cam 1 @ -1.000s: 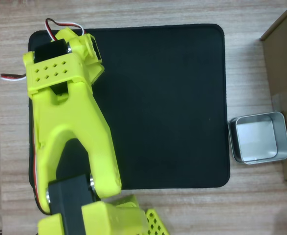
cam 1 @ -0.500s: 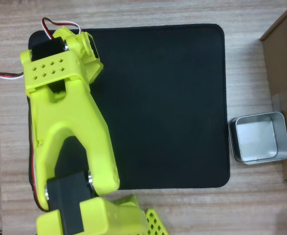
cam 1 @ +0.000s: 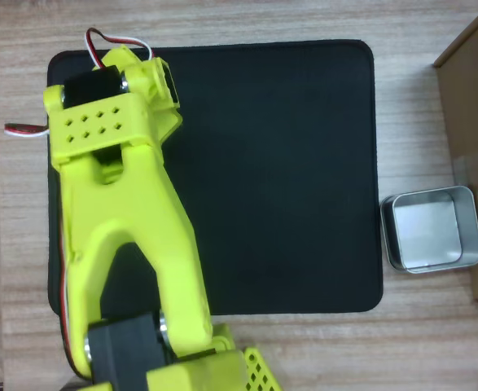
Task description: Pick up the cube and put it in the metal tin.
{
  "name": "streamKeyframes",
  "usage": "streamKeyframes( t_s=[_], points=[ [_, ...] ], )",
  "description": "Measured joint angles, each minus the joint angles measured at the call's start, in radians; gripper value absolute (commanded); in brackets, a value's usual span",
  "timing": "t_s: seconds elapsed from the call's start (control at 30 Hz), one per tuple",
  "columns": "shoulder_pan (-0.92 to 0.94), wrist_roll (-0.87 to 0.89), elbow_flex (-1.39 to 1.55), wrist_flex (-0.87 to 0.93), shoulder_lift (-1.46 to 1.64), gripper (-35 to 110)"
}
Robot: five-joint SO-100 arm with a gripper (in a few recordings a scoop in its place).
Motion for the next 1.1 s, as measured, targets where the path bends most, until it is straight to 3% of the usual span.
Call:
streamKeyframes(
  t_s=[0.53,0.87,1.1],
  points=[
    [0.19,-0.04,0.183,0.106,0.646,0],
    [0.545,-0.091,0.33,0.179,1.081,0],
    [0.815,-0.227,0.629,0.196,1.273,0]
  ],
)
